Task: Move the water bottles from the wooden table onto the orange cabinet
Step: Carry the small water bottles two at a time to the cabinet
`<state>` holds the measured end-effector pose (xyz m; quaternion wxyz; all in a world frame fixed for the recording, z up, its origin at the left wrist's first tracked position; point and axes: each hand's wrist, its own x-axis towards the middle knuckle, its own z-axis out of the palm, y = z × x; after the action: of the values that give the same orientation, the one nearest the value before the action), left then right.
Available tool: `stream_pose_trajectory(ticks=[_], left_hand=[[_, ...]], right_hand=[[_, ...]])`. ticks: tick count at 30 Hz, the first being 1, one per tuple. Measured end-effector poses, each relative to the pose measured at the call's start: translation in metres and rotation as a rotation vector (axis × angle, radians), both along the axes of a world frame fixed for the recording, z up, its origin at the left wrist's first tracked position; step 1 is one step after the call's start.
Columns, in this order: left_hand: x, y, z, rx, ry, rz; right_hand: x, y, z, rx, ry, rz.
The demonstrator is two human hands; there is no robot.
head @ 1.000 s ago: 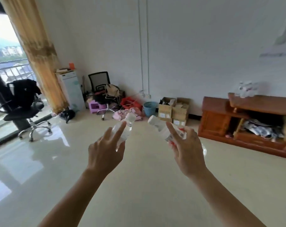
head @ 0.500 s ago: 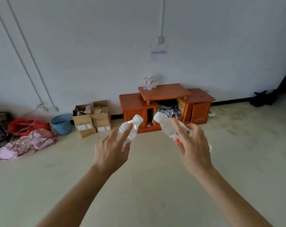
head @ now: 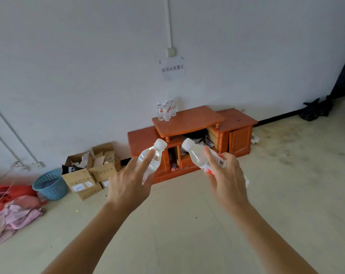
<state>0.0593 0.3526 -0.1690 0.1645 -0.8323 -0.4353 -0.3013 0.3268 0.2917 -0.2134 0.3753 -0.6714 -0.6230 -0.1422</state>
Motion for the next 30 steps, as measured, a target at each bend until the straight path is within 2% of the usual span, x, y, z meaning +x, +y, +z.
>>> stream_pose_trajectory(ticks=[5,13,22,30], left_hand=[[0.029,0.102,0.017,0.106,0.011,0.068],[0.072,0.274,-0.001,0.013,-0.063,0.129],[0.145,0.509,-0.01,-0.111,-0.085,0.016],[0.243,0.678,-0.003,-0.126,-0.134,-0.084]], right_hand=[[0.036,0.115,0.018,0.022,-0.022,0.04],[0.079,0.289,0.006,-0.014,-0.064,0.093],[0.139,0.503,0.011,-0.075,-0.089,0.008],[0.225,0.634,0.007,-0.097,-0.066,-0.143]])
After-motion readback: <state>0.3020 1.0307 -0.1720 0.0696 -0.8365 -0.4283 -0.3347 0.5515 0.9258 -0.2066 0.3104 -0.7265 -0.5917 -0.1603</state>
